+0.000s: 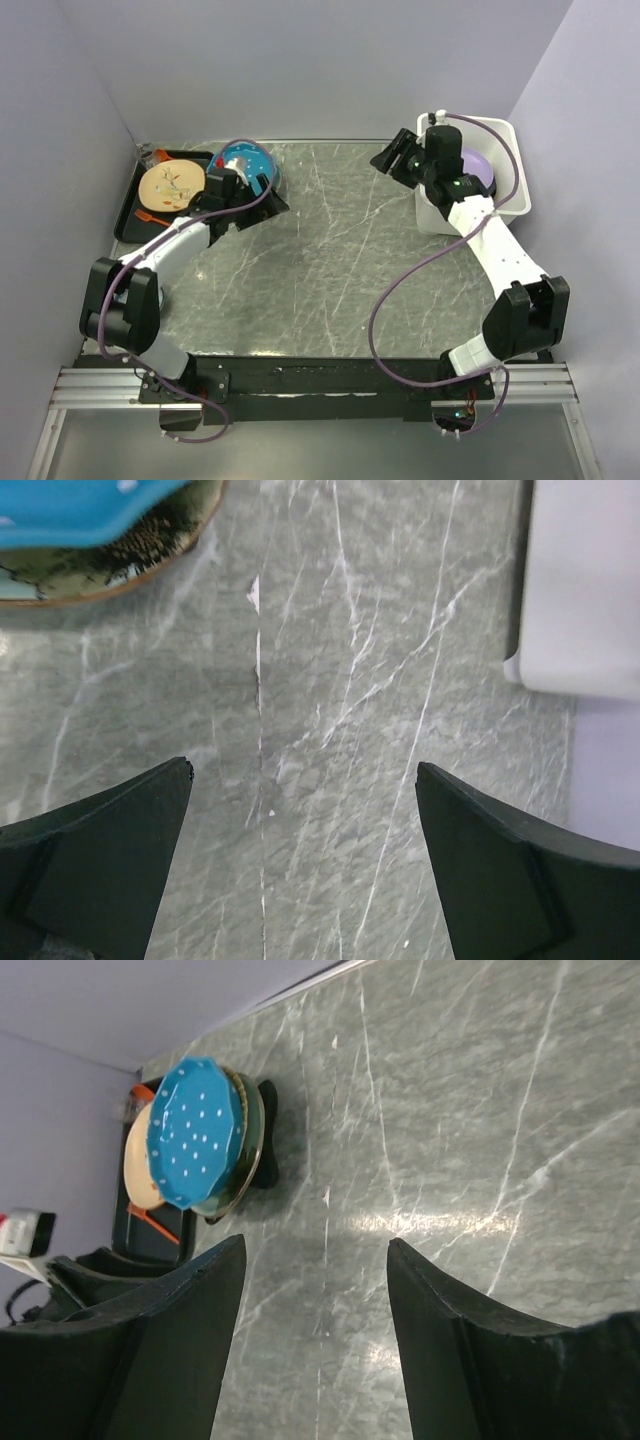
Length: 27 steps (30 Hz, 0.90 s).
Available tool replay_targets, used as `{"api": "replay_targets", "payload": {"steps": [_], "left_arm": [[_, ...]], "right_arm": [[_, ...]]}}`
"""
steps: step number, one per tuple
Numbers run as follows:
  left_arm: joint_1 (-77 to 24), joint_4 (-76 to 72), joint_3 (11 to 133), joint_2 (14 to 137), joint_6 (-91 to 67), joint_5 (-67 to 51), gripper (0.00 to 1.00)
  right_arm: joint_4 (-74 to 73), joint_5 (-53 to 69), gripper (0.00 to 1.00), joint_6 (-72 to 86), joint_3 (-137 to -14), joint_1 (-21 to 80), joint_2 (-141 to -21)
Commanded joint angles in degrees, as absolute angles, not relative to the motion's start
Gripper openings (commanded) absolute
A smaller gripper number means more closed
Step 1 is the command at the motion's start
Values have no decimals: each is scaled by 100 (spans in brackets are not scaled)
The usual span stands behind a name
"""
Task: Place the plates into the plastic bin on the countertop
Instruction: Pick up the plate at the center of the board.
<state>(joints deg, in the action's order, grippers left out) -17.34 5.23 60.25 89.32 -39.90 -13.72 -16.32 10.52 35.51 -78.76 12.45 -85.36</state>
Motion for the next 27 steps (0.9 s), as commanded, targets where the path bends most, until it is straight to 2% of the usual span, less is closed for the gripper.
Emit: {"api": "replay_targets", "payload": {"steps": [1,19,27], "left_arm": [[-1565,396,6038,8491,-4060,-1169,99],[-756,361,5652,8201,-4473,-1186,99],[-326,378,5880,8472,-4526,-1160,95]], "right_arm": [[-1512,984,66,3498,-7990,1406,-8613],[-1415,1125,66,3533,-7840,1723,-9009],[-1406,1160,66,3498,-7752,1767,-9061]]}}
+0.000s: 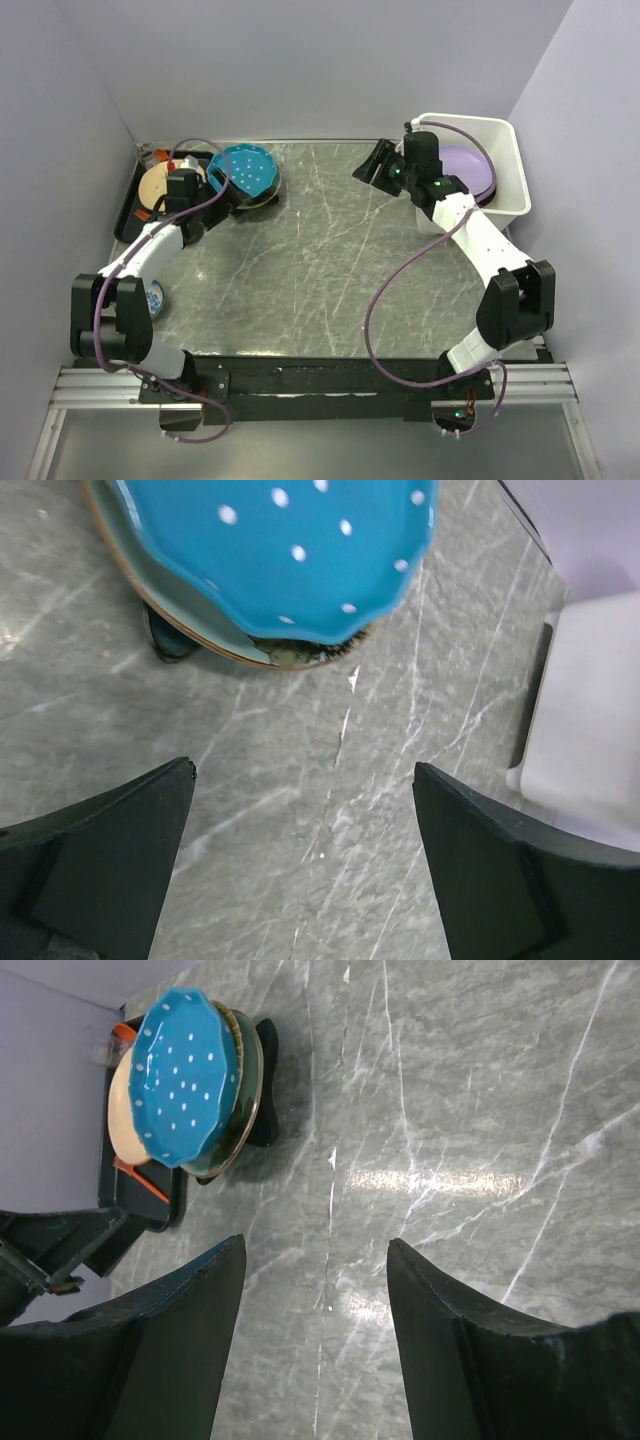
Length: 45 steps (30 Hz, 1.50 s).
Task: Place the plates into the plastic bin on the countertop
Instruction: Pick up the plate at the center of the board.
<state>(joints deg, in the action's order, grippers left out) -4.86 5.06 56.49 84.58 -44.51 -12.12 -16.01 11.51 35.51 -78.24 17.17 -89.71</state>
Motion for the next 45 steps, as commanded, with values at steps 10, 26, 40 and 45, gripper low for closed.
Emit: {"api": "replay_targets", "payload": {"steps": [10,26,40,45], "left_arm": [[-18,256,6354,9202,-4676,-1406,77],[387,185,6890,9993,-4711,-1591,55],[527,44,7066,10494,-4851,-1687,40],[545,-105,7128,10599,-4843,-1784,26]], "right_arm": [[-1503,1063,66,3401,-7761,1767,-9097],[-1670,879,66,3322,-7787,1758,-9123],[-1687,826,66,3313,-7726,1749,-9105],[-1705,782,66,3296,-7691,1749,-9088]]}}
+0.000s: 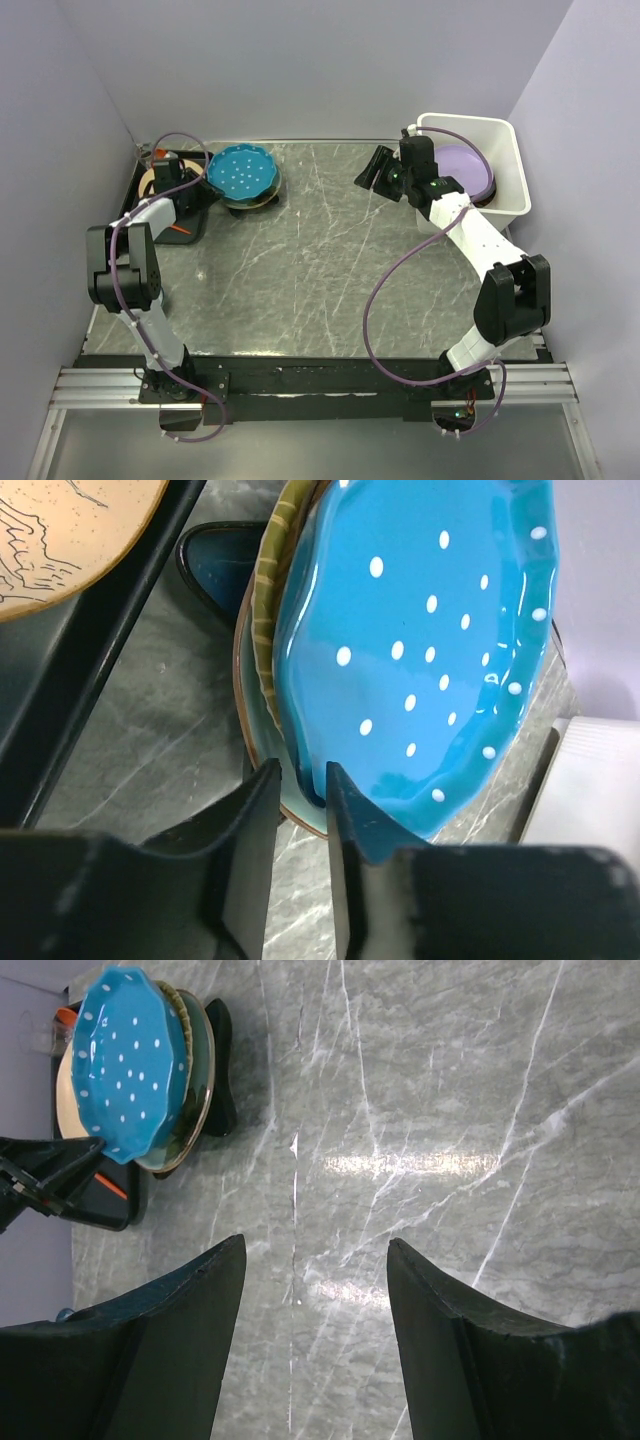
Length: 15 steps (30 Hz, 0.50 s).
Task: Place the plates into the plastic bin on the countertop
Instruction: Pick up the plate at the center of the board.
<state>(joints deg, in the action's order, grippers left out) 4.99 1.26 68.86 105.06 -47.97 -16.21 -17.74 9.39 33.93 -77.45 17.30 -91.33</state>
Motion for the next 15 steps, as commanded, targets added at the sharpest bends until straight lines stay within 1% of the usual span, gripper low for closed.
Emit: {"api": "replay_targets", "payload": {"steps": [1,2,5,6,7,8,15], "left_arm": [[554,-114,7137,10617,-4834,-1819,24],[554,-106,7145,10643,-4825,-1837,22],[571,-35,7225,10740,-4781,-1872,12],[571,-44,7225,10749,-4799,-1889,5],[580,-70,7216,10749,-4808,-1907,2],[580,-79,7207,10749,-4808,-1925,1],[580,-254,7058,10539,-4860,-2065,1]], "right_arm": [[-1705,774,66,3287,-7682,1749,-9079],[-1705,773,66,3287,-7673,1740,-9070],[-1705,791,66,3287,-7655,1731,-9070],[-1696,800,66,3296,-7647,1714,-9062],[-1688,800,66,3305,-7638,1714,-9044],[-1679,817,66,3305,-7620,1714,-9044],[-1609,905,66,3349,-7576,1705,-9044]]}}
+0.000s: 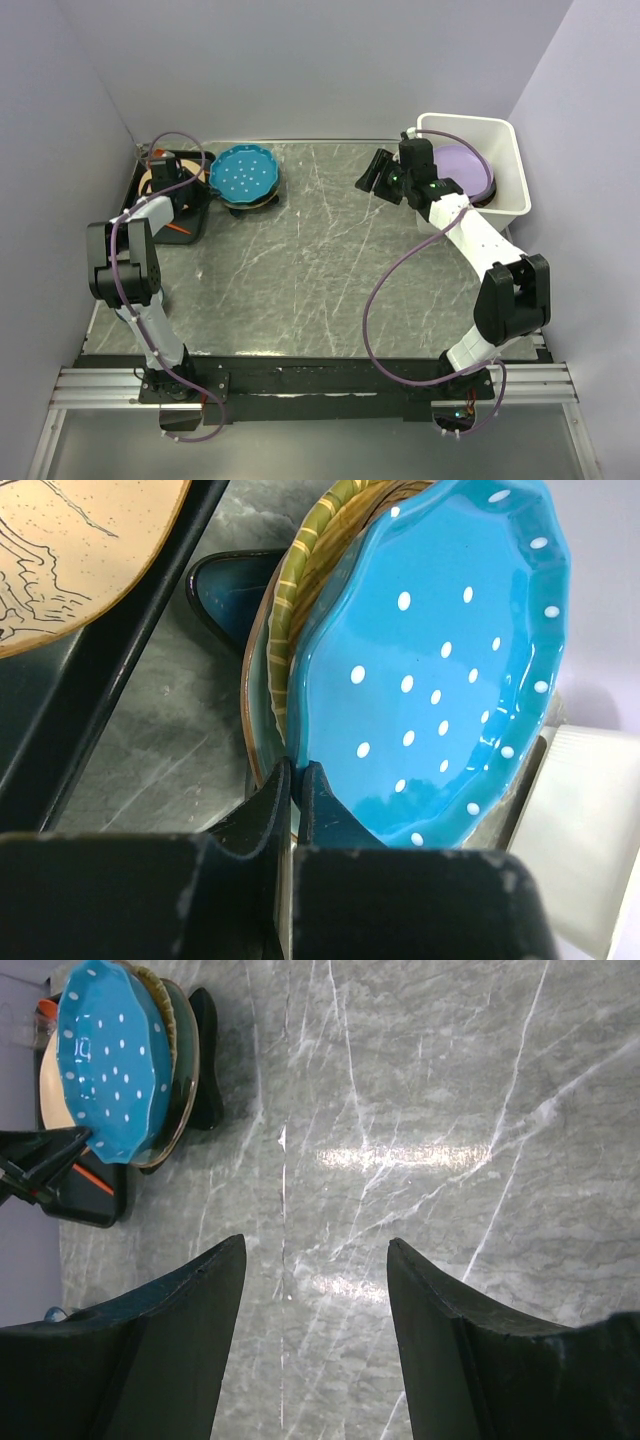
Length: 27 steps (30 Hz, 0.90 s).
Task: Place the plates into the plastic bin on the countertop
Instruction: Pick up the plate at the center of the board.
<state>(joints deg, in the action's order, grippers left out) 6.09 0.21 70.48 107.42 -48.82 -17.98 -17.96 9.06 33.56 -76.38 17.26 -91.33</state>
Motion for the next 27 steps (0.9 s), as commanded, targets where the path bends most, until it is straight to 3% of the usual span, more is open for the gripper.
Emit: {"api": "replay_targets", "payload": {"steps": [1,13,18,27], "left_arm": [[589,-272,7049,10495,-4869,-2092,1],[580,-475,6987,9949,-4931,-2522,1],[563,-659,6786,9704,-4966,-2689,1],[527,-852,6522,9308,-4939,-2821,1]], "right_arm": [[-1600,914,66,3357,-7567,1705,-9053],[-1292,1450,67,3445,-7550,1714,-9202],[-1012,1836,74,3559,-7506,1714,-9351],[-545,2320,77,3788,-7365,1714,-9475]]}}
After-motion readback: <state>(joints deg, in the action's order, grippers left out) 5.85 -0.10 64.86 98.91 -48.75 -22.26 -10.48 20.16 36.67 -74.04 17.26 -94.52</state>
